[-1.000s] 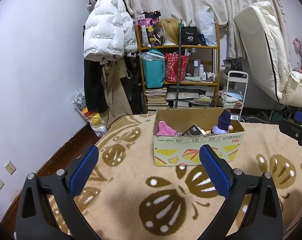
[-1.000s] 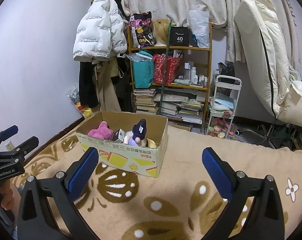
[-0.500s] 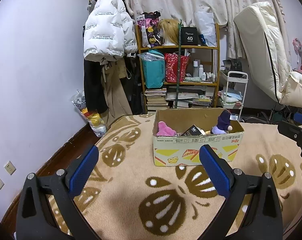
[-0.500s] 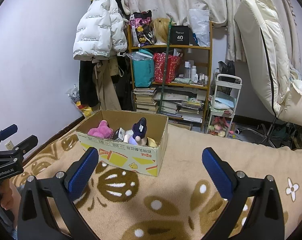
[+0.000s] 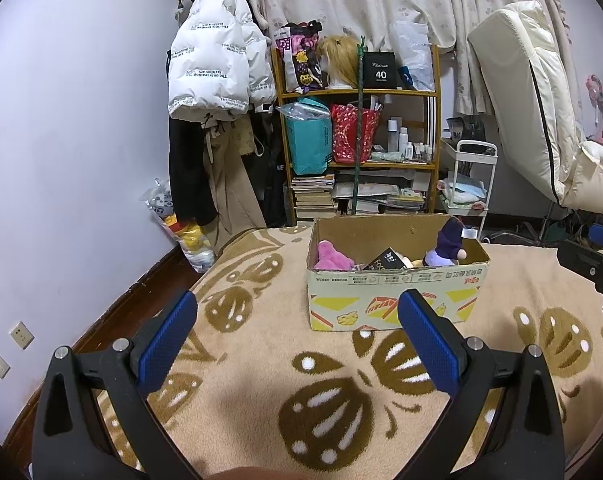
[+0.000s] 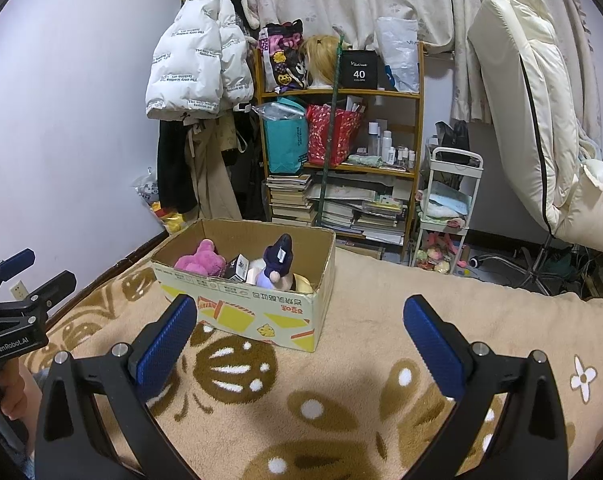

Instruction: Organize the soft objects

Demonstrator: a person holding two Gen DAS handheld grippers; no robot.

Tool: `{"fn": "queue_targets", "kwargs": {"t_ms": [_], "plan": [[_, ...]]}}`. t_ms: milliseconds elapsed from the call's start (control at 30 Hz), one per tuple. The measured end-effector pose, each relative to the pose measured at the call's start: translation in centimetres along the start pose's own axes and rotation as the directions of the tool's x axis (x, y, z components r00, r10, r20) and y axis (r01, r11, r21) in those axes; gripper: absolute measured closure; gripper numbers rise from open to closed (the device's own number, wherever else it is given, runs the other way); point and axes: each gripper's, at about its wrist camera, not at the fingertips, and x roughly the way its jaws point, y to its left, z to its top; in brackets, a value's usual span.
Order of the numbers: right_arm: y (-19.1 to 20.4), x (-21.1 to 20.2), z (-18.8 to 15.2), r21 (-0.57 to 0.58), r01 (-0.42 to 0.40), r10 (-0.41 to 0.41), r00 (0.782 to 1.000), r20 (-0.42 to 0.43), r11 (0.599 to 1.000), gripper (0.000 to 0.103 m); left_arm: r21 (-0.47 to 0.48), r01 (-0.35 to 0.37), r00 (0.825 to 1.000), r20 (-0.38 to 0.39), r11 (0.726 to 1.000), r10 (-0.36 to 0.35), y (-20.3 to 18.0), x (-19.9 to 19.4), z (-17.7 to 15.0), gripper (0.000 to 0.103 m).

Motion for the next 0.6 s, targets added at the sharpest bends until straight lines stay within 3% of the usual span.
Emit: {"fn": "queue_targets", "kwargs": {"t_ms": [600], "plan": [[-0.29,-0.04,0.15,-0.002,-0.003,0.003,1.0,-0.001,1.0,0.0,0.001,0.007,1.0,-0.001,1.0,-0.007,0.05,0.07,0.03,0.004]]}}
